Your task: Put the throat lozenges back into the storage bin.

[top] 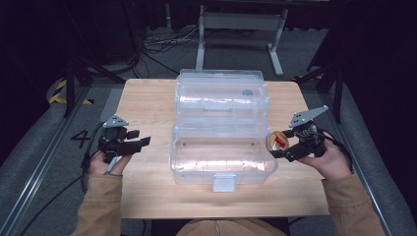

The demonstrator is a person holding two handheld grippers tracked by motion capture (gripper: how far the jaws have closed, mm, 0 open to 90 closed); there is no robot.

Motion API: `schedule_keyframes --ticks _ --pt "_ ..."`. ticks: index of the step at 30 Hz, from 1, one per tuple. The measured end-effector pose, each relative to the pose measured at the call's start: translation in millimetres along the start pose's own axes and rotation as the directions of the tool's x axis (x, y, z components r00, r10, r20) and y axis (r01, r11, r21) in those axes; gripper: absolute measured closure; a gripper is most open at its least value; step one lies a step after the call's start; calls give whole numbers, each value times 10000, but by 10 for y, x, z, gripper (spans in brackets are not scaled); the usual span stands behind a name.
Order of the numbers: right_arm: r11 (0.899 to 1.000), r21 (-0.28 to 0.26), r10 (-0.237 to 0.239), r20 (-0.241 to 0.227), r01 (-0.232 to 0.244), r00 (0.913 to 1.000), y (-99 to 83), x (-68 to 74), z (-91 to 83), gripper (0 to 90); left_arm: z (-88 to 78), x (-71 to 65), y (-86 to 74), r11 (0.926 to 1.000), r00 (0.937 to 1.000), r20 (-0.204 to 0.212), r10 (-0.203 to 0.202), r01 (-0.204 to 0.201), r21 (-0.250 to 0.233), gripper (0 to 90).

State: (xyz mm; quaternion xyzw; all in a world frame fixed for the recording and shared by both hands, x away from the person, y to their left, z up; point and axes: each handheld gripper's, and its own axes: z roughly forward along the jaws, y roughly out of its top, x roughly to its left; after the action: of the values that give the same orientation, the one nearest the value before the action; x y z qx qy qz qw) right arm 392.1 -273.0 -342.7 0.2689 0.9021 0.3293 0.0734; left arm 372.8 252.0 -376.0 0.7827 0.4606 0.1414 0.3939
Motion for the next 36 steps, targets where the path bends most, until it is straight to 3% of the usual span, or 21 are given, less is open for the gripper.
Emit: schedule_keyframes --ticks 7,17,36 --pt "9998 11 -200 -172 201 9997 98 46 85 201 -52 10 -43 9998 9998 -101 -182 182 -50 469" --pt "9997 157 -163 -248 167 9996 134 86 188 201 -17 5 -25 10000 10000 -82 -53 54 40 468" --pt "9890 1448 -306 -82 315 9995 172 210 479 201 31 -3 4 9999 10000 -27 18 -18 123 467"
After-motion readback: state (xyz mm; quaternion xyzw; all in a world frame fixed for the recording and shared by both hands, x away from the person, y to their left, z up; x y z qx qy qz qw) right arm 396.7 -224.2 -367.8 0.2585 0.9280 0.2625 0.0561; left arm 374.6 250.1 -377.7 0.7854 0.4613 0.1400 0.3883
